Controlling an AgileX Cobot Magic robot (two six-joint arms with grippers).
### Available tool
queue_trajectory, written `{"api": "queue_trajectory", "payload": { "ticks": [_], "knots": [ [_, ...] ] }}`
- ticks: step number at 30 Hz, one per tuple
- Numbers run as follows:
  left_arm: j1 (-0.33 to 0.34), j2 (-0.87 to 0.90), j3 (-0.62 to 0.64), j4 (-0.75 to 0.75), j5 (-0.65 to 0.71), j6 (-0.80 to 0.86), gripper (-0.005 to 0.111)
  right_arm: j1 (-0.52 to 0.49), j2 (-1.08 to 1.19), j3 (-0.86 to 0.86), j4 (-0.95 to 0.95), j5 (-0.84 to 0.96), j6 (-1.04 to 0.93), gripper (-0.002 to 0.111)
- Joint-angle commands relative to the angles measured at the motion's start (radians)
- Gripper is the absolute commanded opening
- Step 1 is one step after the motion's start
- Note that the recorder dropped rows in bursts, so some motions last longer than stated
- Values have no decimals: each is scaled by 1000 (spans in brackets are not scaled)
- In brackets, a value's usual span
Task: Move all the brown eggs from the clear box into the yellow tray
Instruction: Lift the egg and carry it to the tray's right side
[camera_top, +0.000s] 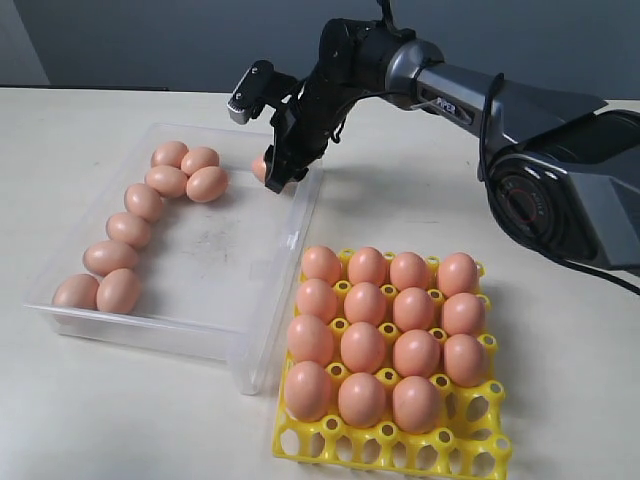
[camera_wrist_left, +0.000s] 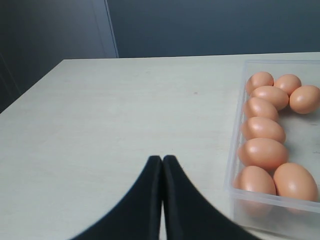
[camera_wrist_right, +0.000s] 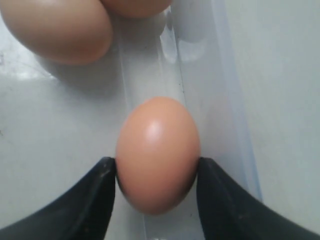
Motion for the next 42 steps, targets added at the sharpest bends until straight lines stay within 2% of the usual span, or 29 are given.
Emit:
{"api": "queue_trajectory", "payload": {
  "ticks": [1,12,16,20,27,36,42],
  "knots": [
    [-5,-5,4,0,-11,0,0,-13,17,3,-45,-13,13,0],
    [-5,-5,4,0,-11,0,0,-22,-47,3,63,49,39,0],
    [-5,-5,4,0,-11,0,0,-46,-62,3,199,141,-8,0],
    [-5,-5,4,0,-11,0,0,-75,-87,3,436,293,-119,0],
    [-5,-5,4,0,-11,0,0,-104,-146,3,574,293,-161,0],
    [-5,-5,4,0,-11,0,0,-106,-246,8,536,293,-145,0],
    [-5,-5,4,0,-11,0,0,-106,-328,204,536,293,-205,0]
  ]
}}
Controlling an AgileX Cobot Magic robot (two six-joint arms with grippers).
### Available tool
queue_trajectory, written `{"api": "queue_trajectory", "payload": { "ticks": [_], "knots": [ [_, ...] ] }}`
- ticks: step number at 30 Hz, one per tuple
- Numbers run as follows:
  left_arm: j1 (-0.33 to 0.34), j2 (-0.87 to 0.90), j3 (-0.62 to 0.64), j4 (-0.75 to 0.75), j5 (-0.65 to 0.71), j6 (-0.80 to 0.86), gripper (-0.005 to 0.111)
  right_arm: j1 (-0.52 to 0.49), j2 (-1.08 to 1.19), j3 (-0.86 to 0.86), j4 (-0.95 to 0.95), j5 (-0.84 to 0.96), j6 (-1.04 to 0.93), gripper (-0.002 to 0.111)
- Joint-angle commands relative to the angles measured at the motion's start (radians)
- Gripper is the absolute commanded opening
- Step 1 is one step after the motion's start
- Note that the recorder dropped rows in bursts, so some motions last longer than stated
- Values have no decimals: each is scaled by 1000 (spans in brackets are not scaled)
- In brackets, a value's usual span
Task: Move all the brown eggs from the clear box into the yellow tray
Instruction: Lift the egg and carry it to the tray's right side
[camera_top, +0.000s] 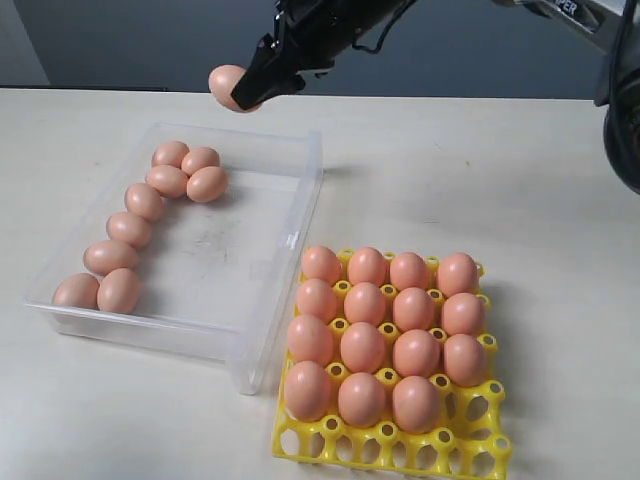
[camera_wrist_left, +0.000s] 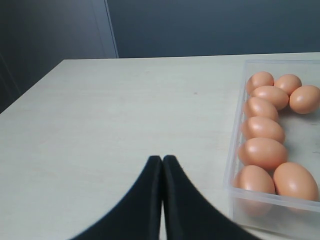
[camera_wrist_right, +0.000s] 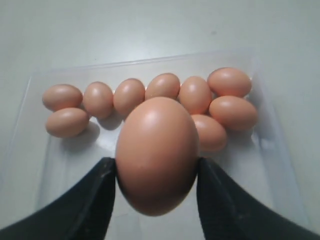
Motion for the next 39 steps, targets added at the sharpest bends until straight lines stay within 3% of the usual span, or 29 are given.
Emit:
{"api": "queue_trajectory", "payload": {
  "ticks": [1,9,12,14,19,24,39],
  "knots": [
    [-5,-5,4,0,-11,0,0,-5,-80,182,1,3,-78,0],
    [-5,-5,4,0,-11,0,0,-5,-325,615,-11,3,-203,-1],
    [-5,-5,4,0,-11,0,0,-5,-445,764,-42,-100,-203,-1],
    [-5,-5,4,0,-11,0,0,-5,-530,846,-37,-188,-176,-1],
    [-5,-5,4,0,-11,0,0,-5,-701,980,-134,-196,-55,-1],
    [-5,-5,4,0,-11,0,0,-5,-825,1069,-394,-152,140,-1],
    [-5,-5,4,0,-11,0,0,-4,-921,1089,-554,3,353,-1]
  ]
}}
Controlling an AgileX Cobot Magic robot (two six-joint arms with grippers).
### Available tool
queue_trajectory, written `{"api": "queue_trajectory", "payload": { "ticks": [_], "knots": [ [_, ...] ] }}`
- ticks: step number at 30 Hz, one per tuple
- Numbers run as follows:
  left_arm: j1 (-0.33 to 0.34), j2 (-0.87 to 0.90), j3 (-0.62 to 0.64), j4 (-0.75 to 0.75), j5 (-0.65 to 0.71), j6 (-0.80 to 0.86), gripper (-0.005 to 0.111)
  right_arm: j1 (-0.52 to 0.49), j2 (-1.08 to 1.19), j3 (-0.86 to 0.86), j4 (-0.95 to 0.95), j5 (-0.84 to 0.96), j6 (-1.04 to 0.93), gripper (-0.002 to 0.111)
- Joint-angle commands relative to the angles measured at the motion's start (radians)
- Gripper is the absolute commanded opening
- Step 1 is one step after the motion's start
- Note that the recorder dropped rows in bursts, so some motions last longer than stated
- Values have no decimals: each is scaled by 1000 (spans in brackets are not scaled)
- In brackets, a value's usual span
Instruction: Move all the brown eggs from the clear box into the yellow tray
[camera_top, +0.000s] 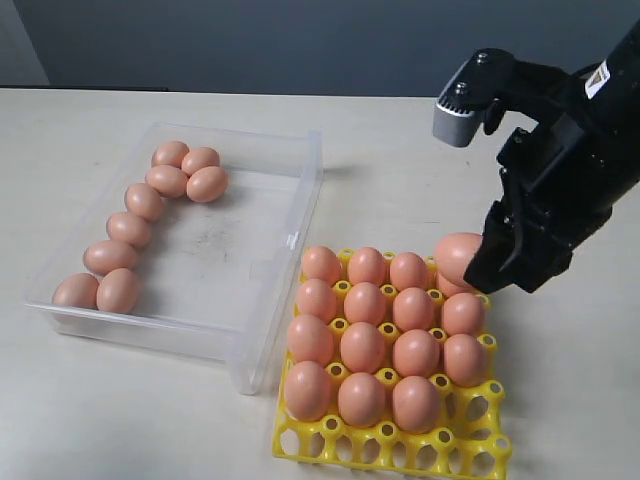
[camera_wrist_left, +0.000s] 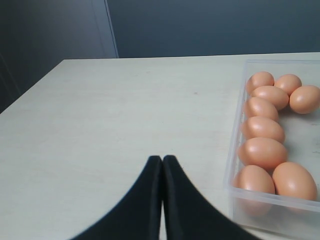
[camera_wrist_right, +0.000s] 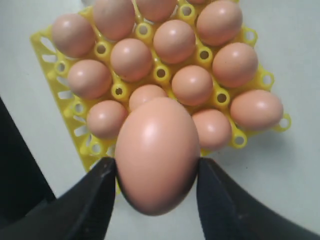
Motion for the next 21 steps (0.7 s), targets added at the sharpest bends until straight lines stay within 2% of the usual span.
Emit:
{"api": "queue_trajectory", "payload": {
  "ticks": [1,10,21],
  "knots": [
    [-5,-5,4,0,-11,0,0,-4,-6,5,-43,10,62,-1],
    [-5,-5,4,0,-11,0,0,2,3,5,-117,10,205,-1],
    [-5,-5,4,0,-11,0,0,148,44,145,-263,10,294,-1]
  ]
}}
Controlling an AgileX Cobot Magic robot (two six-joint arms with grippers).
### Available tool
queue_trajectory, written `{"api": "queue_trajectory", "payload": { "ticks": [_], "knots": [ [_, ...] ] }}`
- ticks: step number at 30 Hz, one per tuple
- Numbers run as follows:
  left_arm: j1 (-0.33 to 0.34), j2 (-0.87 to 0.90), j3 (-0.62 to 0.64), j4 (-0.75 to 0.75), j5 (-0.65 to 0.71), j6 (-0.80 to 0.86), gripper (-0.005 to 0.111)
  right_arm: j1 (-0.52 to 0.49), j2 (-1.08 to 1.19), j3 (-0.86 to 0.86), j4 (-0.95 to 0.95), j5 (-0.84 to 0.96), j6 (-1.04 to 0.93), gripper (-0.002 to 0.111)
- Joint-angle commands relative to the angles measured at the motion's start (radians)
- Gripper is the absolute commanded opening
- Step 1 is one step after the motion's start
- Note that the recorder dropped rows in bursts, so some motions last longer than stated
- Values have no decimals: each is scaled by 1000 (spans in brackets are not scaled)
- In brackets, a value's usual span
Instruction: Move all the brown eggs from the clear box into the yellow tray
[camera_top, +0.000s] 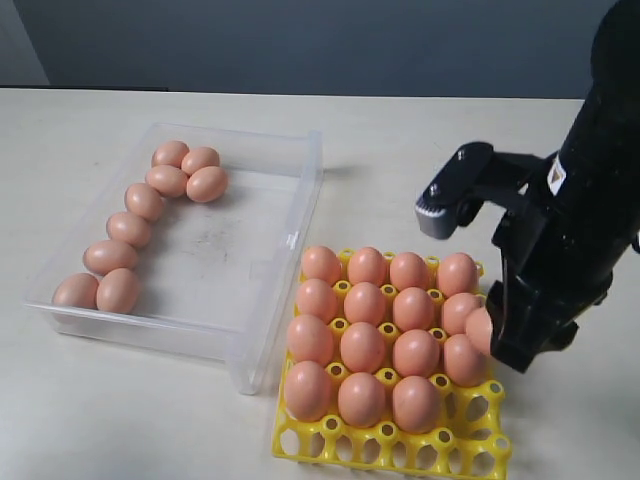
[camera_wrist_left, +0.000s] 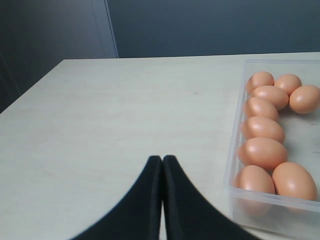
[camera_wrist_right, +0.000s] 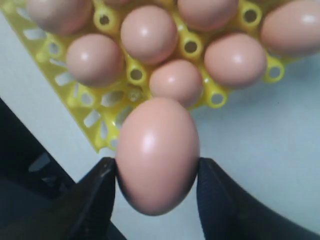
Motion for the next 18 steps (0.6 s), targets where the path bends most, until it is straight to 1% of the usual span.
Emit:
{"api": "queue_trajectory", "payload": {
  "ticks": [1,11,18],
  "knots": [
    [-5,-5,4,0,-11,0,0,31,2,20,-58,1,50,-1],
    [-5,-5,4,0,-11,0,0,96,52,20,-15,1,64,-1],
    [-5,-5,4,0,-11,0,0,116,97,20,-13,1,74,-1]
  ]
}}
